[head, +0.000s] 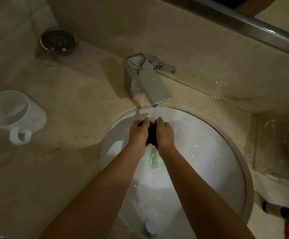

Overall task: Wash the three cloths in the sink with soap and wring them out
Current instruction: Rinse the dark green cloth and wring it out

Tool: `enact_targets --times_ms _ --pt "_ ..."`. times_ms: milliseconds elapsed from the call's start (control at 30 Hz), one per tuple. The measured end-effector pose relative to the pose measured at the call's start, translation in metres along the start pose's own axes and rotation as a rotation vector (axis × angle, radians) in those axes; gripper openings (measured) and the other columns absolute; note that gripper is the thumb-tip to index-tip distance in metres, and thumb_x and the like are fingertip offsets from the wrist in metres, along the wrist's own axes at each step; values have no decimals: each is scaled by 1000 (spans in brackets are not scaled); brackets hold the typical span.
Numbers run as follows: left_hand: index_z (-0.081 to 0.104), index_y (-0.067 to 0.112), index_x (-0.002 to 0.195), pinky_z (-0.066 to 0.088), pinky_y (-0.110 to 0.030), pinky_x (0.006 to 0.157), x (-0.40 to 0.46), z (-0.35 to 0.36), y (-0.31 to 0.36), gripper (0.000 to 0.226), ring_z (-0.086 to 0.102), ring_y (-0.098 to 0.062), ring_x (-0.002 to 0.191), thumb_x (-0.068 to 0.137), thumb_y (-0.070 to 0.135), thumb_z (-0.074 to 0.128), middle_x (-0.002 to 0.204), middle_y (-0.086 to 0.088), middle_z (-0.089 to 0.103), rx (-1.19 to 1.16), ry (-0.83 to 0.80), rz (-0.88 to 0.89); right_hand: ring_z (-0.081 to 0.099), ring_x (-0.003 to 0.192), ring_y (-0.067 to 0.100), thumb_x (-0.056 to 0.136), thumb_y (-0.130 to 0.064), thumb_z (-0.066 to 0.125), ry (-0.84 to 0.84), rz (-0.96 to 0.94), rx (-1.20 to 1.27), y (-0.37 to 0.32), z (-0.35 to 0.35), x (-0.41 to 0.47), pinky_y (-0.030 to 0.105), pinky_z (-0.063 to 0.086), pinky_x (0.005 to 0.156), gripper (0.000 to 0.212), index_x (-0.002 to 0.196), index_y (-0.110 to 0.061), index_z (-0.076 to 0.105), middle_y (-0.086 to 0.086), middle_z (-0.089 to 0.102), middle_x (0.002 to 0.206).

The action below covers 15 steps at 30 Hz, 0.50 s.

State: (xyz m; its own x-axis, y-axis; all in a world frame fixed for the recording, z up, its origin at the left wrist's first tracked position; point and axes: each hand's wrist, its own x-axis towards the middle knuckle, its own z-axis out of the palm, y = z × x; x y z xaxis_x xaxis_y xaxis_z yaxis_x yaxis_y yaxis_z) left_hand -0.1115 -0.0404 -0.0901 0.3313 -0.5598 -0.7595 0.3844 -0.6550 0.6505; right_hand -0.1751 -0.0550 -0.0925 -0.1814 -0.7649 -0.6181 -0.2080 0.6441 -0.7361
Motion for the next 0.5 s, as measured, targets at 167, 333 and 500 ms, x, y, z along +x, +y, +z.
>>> enact_targets --times_ms 167,333,500 --pt "66 20 110 48 -55 96 0 -20 -7 48 62 -37 107 84 60 61 112 -13 66 -378 -255 -204 62 89 18 95 -22 53 -148 -120 -20 -10 -25 -8 26 53 74 16 103 -11 62 7 66 96" --pt "61 13 117 58 -43 78 2 -8 -9 39 67 -33 102 89 41 64 113 -16 67 -465 -117 -5 61 103 19 96 -21 55 -291 -267 63 7 -16 -14 28 53 88 17 113 -19 60 9 61 111" --pt "63 16 99 51 -25 75 -12 10 -3 35 65 -11 85 93 49 53 88 3 66 44 149 452 67 87 25 93 -59 43 -90 -138 43 5 4 -19 43 56 78 50 94 -11 60 12 67 93"
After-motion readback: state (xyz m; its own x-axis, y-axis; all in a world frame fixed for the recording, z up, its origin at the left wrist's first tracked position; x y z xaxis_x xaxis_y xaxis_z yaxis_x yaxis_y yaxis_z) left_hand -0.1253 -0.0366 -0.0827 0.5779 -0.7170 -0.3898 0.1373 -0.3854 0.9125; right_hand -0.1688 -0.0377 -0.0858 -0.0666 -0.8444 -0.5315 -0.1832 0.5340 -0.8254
